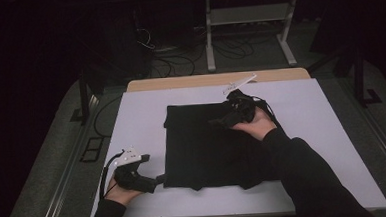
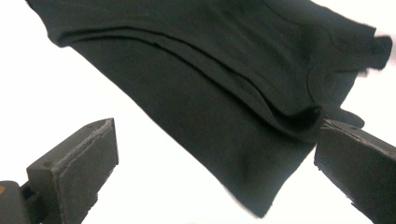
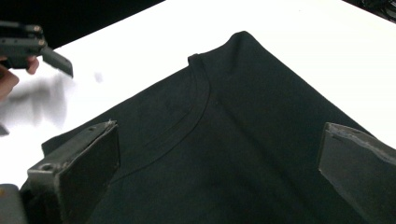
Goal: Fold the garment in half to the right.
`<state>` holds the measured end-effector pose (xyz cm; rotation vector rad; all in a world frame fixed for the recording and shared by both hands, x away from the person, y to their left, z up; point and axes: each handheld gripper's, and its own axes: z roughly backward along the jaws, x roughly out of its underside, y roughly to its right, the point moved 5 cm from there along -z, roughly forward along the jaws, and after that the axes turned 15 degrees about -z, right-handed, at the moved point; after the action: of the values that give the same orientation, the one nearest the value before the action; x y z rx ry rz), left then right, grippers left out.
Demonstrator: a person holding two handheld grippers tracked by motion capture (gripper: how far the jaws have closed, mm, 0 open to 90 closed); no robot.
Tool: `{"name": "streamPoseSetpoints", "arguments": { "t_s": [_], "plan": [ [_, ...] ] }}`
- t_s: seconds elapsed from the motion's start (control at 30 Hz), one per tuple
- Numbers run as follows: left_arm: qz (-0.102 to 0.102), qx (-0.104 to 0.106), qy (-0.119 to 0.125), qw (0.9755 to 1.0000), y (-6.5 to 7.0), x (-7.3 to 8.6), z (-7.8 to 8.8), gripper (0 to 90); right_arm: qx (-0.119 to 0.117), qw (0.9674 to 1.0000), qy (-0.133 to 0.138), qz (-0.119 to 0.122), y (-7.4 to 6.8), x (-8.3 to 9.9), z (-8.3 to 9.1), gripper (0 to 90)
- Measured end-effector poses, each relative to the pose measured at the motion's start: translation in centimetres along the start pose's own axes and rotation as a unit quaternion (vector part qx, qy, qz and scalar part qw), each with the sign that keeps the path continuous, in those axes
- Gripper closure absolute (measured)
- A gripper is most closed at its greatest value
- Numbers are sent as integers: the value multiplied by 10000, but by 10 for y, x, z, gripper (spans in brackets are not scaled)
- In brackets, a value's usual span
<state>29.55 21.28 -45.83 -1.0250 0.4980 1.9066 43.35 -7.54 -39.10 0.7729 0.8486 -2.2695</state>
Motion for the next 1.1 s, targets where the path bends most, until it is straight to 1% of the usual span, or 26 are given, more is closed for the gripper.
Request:
{"name": "streamPoseSetpoints", "arguments": {
  "t_s": [0.1,0.13,0.17,0.27,0.3,0.33,0.37,0.4,0.47,0.7,0.77,0.8,0.87,0.9,0.93,1.03,1.07,1.1],
  "plan": [
    [-53,43,-81,9999,1,2,-1,0,27,10000,-12,-26,1,-6,-5,0],
    [-64,17,-90,9999,2,2,-2,0,40,10000,-2,-29,1,-9,-7,0],
    [-76,14,-85,9999,3,1,-3,0,34,10000,-2,24,2,-11,-9,0],
    [-117,70,-98,9999,5,1,-3,0,37,10000,-22,23,2,-15,-12,0],
    [-159,97,-166,9997,7,2,-5,0,53,10000,-51,-13,2,-19,-15,0],
    [-159,97,-166,9997,7,2,-5,0,53,10000,-51,-13,2,-19,-15,0],
    [-177,121,-193,9996,8,3,-6,0,65,9999,-48,-65,1,-21,-17,0],
    [-184,141,-228,9995,8,4,-7,0,60,10000,-22,4,2,-24,-20,0],
    [-226,146,-282,9992,9,5,-8,0,69,10000,-48,-9,2,-27,-24,0],
    [-351,268,-478,9979,14,9,-14,0,77,9999,-135,-8,3,-39,-43,0],
    [-388,291,-529,9974,15,9,-15,0,58,9999,-106,-27,2,-43,-48,0],
    [-348,302,-513,9976,16,9,-16,0,47,9999,-96,-15,3,-44,-50,0],
    [-441,346,-600,9966,16,11,-17,0,65,9999,-130,-32,3,-46,-55,0],
    [-422,372,-595,9966,17,11,-18,0,57,9999,-121,-64,3,-47,-58,0],
    [-481,415,-642,9959,18,12,-18,0,63,9999,-130,-69,4,-48,-61,0],
    [-542,511,-728,9946,21,13,-21,0,131,9998,-127,-80,5,-50,-69,0],
    [-528,536,-699,9947,22,13,-22,0,130,9998,-150,-77,5,-50,-72,0],
    [-540,554,-737,9943,23,13,-23,0,131,9997,-170,-82,6,-50,-75,0]
  ]
}}
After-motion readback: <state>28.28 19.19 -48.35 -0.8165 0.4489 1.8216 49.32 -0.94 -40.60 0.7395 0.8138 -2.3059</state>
